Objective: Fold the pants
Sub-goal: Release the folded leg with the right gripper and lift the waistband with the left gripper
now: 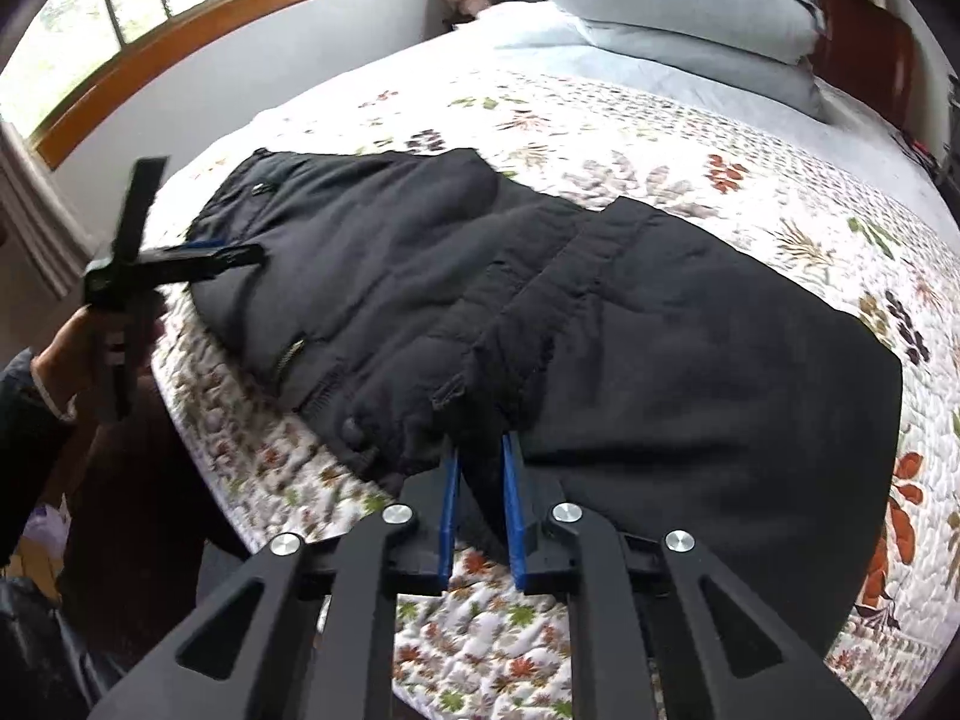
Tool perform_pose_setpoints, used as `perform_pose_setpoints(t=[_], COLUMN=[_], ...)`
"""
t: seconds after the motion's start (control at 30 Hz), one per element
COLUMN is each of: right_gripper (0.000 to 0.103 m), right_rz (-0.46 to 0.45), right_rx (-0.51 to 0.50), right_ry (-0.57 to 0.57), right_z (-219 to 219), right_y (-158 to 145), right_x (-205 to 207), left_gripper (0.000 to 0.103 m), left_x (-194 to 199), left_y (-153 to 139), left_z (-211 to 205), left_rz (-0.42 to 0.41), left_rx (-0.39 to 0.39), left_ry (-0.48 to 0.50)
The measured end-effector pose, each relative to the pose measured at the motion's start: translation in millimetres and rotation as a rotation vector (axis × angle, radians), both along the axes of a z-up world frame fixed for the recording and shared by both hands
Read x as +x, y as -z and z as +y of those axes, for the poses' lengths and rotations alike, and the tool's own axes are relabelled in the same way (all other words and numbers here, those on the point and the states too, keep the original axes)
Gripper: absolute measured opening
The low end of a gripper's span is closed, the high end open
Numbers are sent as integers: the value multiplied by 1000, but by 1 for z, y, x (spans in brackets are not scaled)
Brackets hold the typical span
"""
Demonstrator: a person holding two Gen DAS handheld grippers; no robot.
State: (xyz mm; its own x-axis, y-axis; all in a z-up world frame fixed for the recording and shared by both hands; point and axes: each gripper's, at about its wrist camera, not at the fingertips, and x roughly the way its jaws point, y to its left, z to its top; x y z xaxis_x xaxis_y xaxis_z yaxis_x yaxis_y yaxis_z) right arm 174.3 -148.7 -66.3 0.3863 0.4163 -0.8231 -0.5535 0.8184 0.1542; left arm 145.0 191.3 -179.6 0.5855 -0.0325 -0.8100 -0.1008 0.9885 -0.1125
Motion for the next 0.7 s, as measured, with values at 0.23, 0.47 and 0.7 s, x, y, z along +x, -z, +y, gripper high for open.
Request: perform_pose_setpoints(t=[0.23, 0.47, 0.7], right_gripper=[20, 25, 44], right_rz=[58, 76, 57], right_rx=[31, 99, 246], right_ry=[14, 33, 165], right_z=[0, -13, -74], right_y=[23, 9, -26], right_x=[3, -1, -7], left_gripper=[100, 100, 100], left_x=[2, 4, -40], left_y=[0, -7, -35], left_z=[-1, 12, 54], left_rz=[5, 11, -24], left_rx=[2, -92, -275], left_ry=[-6, -44, -193])
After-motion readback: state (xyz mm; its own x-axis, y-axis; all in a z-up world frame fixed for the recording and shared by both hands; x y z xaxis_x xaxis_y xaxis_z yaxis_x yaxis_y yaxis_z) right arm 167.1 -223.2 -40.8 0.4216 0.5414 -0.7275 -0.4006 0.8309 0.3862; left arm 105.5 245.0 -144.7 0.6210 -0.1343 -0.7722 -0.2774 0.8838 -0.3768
